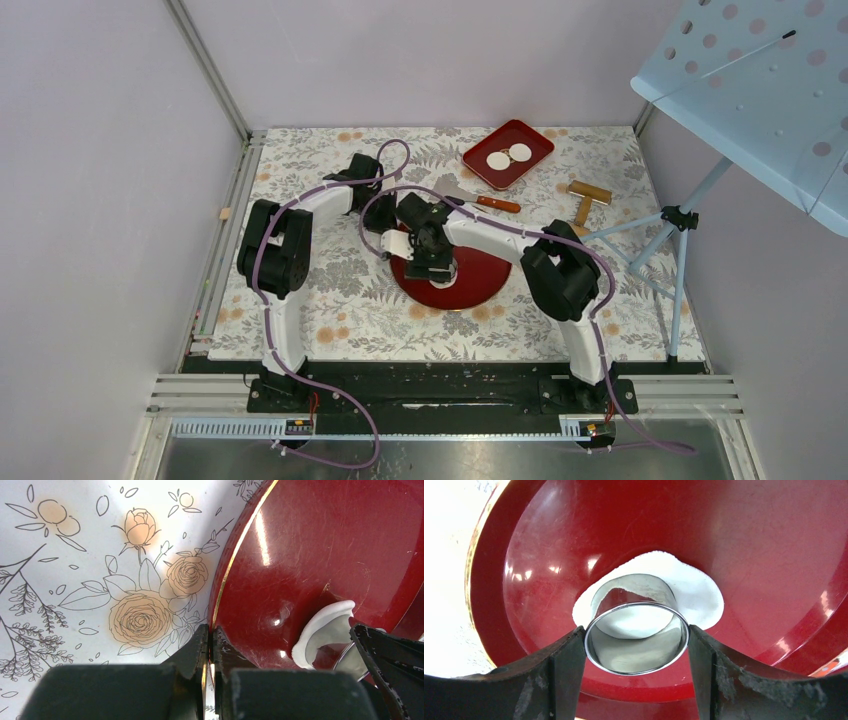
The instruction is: Roll out the dumpling wrappers from the dough
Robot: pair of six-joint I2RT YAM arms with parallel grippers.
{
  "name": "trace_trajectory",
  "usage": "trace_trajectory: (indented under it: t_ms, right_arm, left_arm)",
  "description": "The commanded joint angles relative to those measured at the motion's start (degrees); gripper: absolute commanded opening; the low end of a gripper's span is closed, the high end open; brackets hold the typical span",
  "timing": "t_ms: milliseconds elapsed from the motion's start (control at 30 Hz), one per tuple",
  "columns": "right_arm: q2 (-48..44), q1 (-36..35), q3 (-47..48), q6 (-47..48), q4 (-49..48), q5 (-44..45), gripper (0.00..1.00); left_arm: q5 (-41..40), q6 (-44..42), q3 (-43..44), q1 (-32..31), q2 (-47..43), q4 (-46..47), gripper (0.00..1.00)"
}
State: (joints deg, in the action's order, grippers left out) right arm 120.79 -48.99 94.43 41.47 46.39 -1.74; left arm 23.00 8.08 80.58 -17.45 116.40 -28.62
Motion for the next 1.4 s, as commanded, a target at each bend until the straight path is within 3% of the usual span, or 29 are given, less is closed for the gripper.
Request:
trace_trajectory:
  t_ms: [0, 200, 500, 867, 1200, 1367]
  right_arm:
    - [0.60, -0.49, -6.72, 10.53, 2.09, -0.52, 0.32]
    - [1.41, -0.56, -5.28, 12.49, 3.09, -2.85, 0.31]
    - [3.79, -1.48, -4.32, -8.41, -1.81, 4.03, 0.27]
    - [3.91, -4.53, -6.01, -19.29, -6.69, 13.70, 0.20]
    - [0.55, -3.77, -6.84, -21.36, -6.79, 3.70, 0.13]
    - [1.75, -0.11, -1.57, -24.46, -2.14, -3.00, 0.10]
  left_arm:
    - [-2.45, -0.08, -0.78, 1.28, -0.15, 0.65, 0.00]
    - [-2.50, -0.13, -0.80, 1.28, -0.29, 0.58, 0.00]
    - [-2.31, 0.20, -1.20, 1.57, -0.45, 1.08, 0.00]
    - [-1.07, 1.05, -1.66, 2.69, -0.62, 1.81, 0.00]
    - [1.92, 1.94, -1.24, 4.56, 0.17, 1.71, 0.00]
    - [2.69, 2.16, -1.12, 5.05, 0.23, 1.72, 0.00]
